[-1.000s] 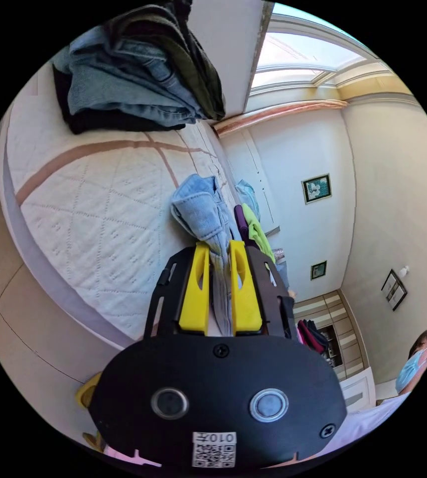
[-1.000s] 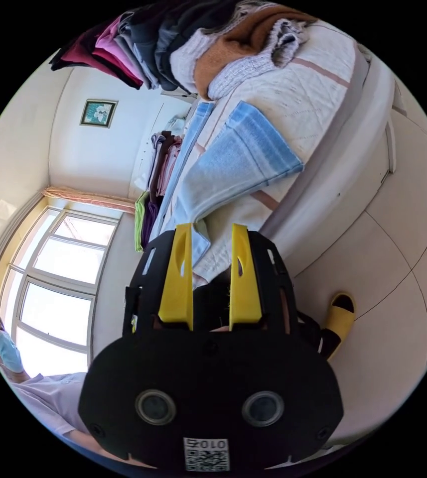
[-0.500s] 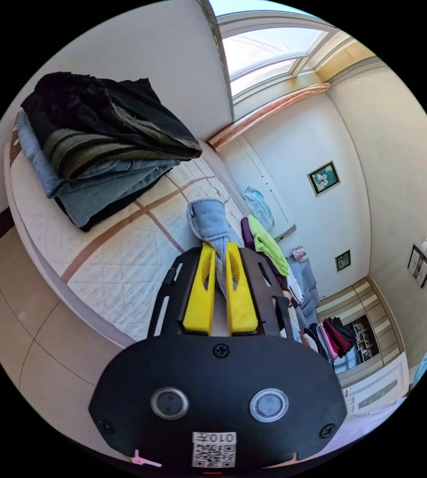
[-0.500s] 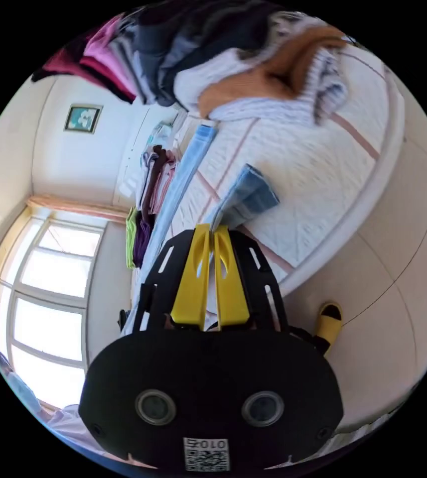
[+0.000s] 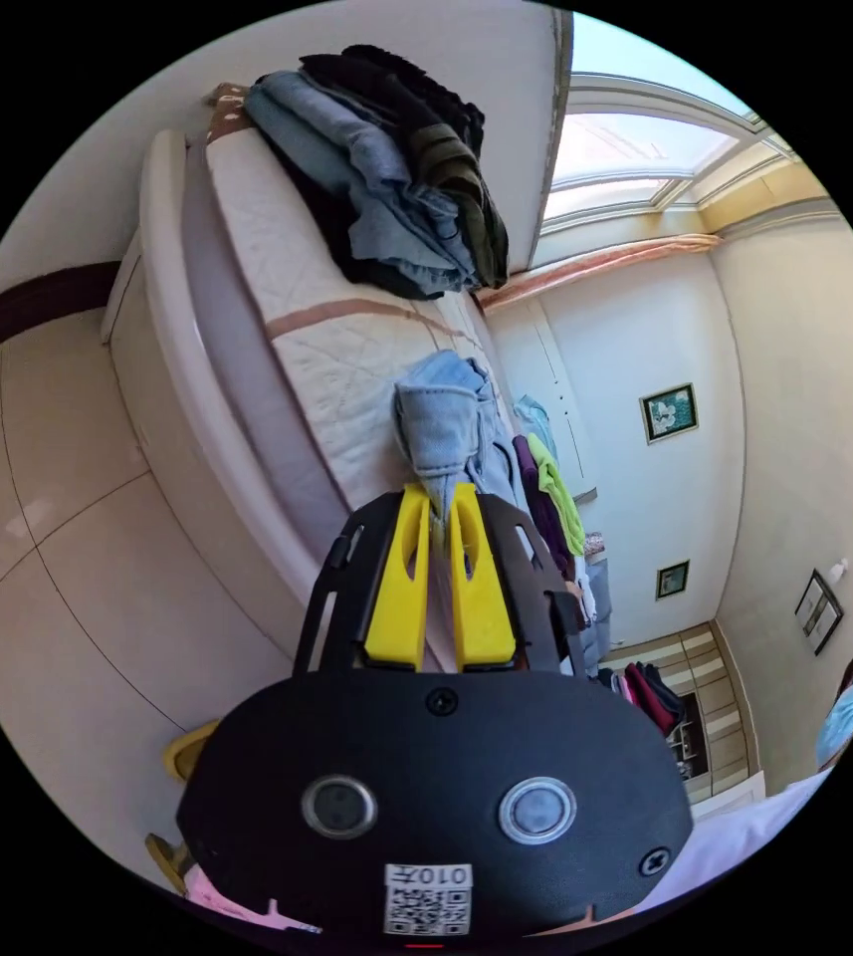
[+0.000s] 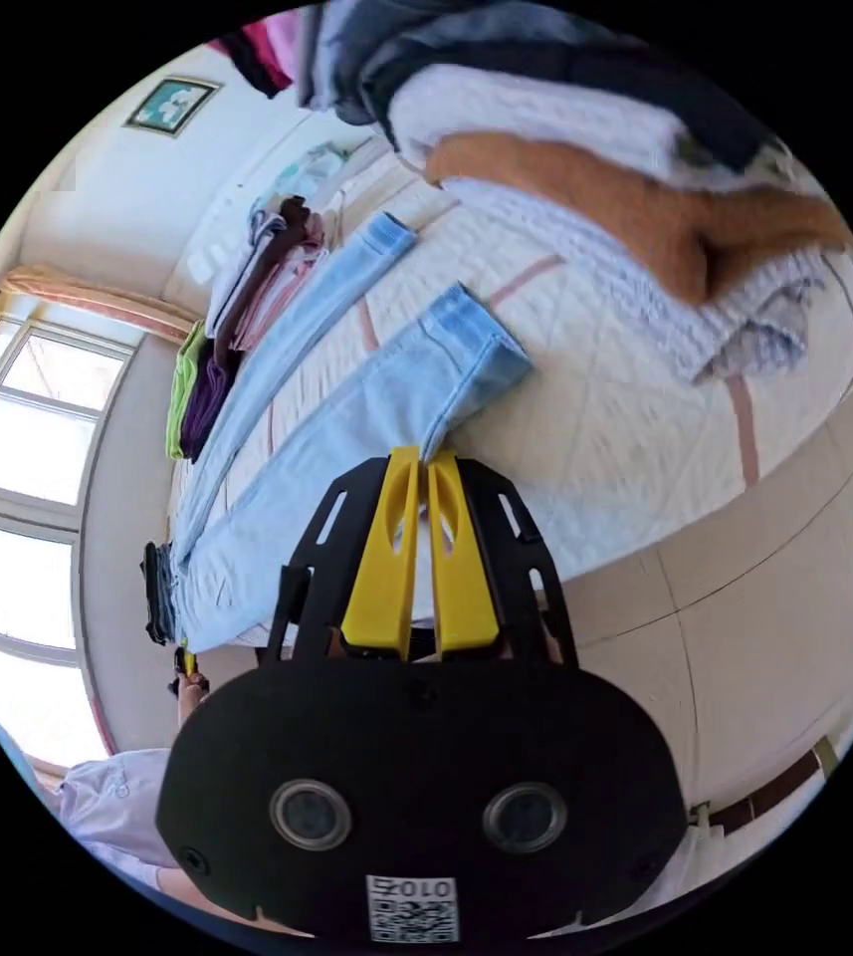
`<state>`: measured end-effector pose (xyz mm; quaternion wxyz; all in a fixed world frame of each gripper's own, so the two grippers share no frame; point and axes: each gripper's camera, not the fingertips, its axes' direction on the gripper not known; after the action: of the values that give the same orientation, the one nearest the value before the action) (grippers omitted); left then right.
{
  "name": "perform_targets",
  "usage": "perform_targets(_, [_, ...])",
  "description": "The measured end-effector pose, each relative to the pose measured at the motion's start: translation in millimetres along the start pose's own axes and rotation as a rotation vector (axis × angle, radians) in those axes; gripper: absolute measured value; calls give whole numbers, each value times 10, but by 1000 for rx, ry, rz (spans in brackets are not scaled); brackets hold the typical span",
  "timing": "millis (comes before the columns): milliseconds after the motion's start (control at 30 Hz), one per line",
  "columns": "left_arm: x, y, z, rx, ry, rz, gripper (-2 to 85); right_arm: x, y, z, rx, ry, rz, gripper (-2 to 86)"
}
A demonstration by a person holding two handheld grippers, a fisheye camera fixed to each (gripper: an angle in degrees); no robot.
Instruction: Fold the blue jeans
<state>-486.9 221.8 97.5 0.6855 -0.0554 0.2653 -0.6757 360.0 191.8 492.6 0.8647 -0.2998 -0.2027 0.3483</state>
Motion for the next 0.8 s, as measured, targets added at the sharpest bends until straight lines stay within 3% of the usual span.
perform_targets(67, [179, -79, 19, -35, -85, 118, 32, 59, 27, 14, 35, -55, 30, 33])
perform_targets(267, [592, -280, 122, -139, -246, 326, 36, -261, -3, -15, 58, 66, -46, 33])
perform_targets(467, [-37, -144, 445, -183, -125, 163, 45, 40, 1, 374, 41, -6, 61, 33])
perform_targets(567, [-137, -93, 494, -220, -153, 153, 46, 128, 43, 452, 66, -78, 71, 33])
perform_targets(667, [-193, -31, 336, -192, -210, 138, 36, 93, 104, 420, 98, 15, 70, 38])
perform_targets(800, [243, 58, 48, -77, -373, 245, 18, -325, 270, 187, 296, 270, 5, 45])
